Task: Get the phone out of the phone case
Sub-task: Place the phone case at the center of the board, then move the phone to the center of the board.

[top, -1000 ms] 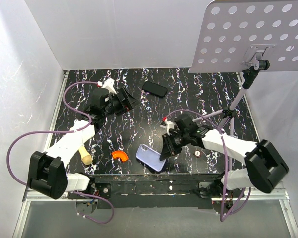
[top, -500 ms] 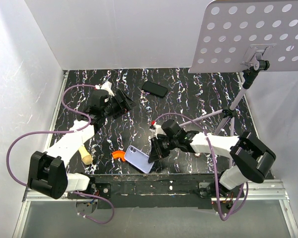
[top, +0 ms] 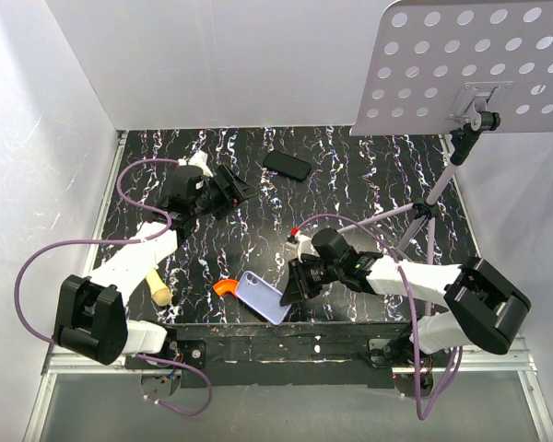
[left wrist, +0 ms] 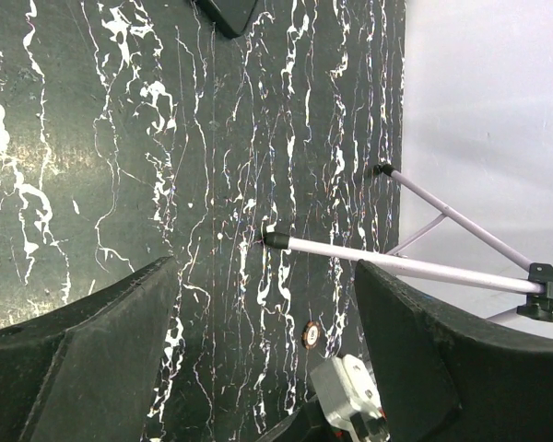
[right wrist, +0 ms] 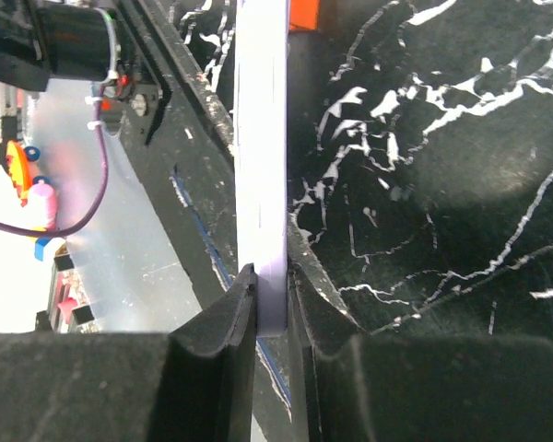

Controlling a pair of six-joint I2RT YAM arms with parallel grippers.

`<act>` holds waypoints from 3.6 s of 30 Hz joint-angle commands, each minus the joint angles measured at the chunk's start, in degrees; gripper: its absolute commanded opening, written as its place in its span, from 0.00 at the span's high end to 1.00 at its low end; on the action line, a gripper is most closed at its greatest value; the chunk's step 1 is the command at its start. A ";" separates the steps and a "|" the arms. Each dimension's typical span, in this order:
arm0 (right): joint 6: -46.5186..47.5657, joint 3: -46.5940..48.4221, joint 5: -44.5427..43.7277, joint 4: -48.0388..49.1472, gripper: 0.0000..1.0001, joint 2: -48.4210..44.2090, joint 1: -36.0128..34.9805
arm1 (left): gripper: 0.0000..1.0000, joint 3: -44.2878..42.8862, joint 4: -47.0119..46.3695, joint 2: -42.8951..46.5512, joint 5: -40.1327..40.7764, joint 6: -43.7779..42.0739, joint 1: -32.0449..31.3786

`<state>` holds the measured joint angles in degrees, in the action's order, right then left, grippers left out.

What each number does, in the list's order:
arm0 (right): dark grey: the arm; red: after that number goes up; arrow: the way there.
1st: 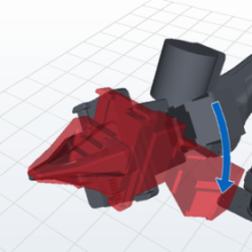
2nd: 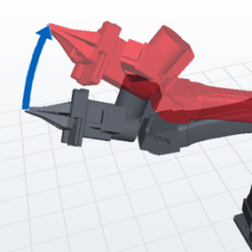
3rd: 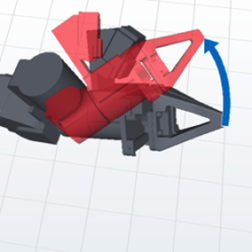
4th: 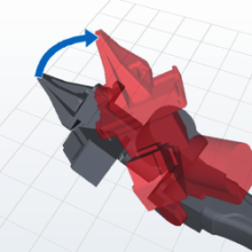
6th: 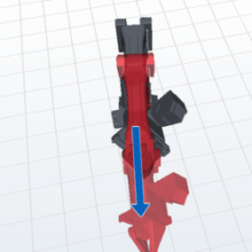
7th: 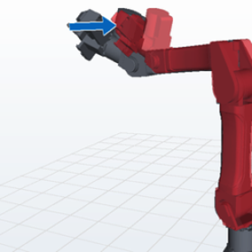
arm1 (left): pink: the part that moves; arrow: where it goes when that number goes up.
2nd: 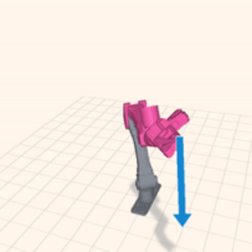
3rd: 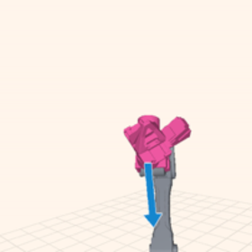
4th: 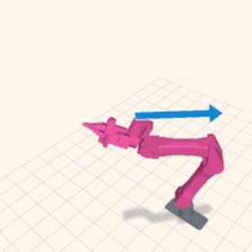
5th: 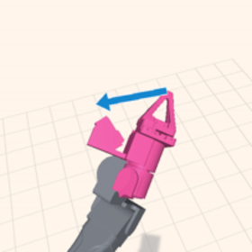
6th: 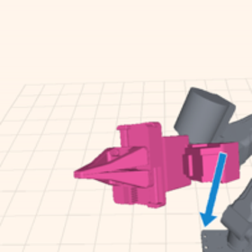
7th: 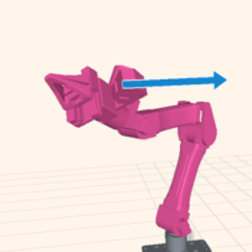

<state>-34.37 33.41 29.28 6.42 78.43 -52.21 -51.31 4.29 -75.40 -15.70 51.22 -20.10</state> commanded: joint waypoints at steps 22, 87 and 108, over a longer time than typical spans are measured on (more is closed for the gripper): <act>1.94 -1.34 -4.75 0.19 0.94 0.05 2.28 | 0.19 4.46 -15.26 -4.49 -9.17 13.36 -1.43; -10.63 7.72 -34.11 -46.06 0.43 -49.87 2.37 | 1.00 -71.50 30.42 -69.99 26.52 12.42 -9.35; -11.51 5.35 -31.56 -42.62 0.44 -49.95 2.37 | 0.02 -57.83 31.29 -52.12 21.22 -38.99 -8.82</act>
<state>-45.12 38.44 -1.80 -37.56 30.00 -49.63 -102.06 29.45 -125.47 -6.02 24.23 -29.06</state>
